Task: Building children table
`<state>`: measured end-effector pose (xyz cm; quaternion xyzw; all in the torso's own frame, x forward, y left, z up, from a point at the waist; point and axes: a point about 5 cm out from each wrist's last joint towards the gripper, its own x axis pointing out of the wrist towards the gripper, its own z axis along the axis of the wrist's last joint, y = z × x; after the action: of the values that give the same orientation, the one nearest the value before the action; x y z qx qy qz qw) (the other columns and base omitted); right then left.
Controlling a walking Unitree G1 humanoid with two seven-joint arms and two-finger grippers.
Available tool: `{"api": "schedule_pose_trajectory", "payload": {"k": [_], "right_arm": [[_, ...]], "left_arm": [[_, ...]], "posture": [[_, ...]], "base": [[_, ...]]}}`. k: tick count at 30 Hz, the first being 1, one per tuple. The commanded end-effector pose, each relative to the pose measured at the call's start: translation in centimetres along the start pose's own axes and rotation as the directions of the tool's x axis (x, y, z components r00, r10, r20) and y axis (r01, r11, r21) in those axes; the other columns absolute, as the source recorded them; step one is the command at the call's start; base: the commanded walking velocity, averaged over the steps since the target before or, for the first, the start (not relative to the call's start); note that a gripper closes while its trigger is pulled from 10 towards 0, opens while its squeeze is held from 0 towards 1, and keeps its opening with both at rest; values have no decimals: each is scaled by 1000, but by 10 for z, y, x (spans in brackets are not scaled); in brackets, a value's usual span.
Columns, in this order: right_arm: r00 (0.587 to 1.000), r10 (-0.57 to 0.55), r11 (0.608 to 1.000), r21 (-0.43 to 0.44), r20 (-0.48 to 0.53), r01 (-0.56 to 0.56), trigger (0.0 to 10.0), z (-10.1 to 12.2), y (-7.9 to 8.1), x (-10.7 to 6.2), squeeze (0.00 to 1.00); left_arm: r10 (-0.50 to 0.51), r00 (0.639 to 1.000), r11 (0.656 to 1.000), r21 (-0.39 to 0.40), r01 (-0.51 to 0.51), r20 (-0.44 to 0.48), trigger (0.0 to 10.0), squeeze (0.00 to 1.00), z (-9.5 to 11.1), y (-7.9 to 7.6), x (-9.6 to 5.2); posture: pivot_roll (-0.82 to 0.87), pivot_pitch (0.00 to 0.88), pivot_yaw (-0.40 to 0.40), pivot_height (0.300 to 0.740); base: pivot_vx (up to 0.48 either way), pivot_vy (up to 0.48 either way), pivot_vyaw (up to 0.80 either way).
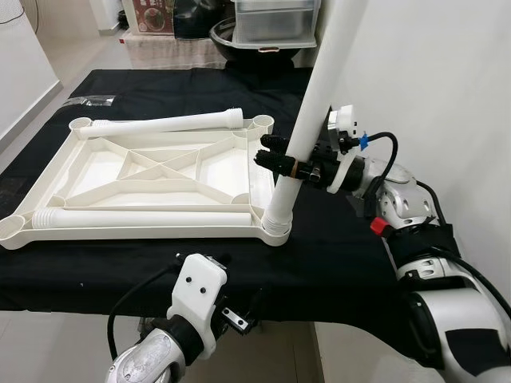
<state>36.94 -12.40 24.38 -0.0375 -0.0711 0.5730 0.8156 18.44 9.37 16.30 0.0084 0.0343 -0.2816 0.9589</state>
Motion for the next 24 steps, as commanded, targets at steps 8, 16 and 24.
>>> {"api": "schedule_pose_trajectory", "payload": {"k": [8,16,24], "right_arm": [[972,-52,999,-6,-228,52,10000,-36,10,17,0],[953,-140,989,3,-268,146,10000,-39,4,22,0],[979,86,990,125,-186,-63,10000,-36,18,31,0]], "left_arm": [[-11,1000,1000,3,11,-5,10000,0,-2,-1,5],[8,1000,1000,10,-9,14,10000,0,2,3,7],[4,1000,1000,11,-5,18,10000,0,4,1,8]], "posture": [[126,122,-57,740],[118,139,-70,740],[117,181,-74,740]], "base": [[0,0,0],[0,0,0],[0,0,0]]}}
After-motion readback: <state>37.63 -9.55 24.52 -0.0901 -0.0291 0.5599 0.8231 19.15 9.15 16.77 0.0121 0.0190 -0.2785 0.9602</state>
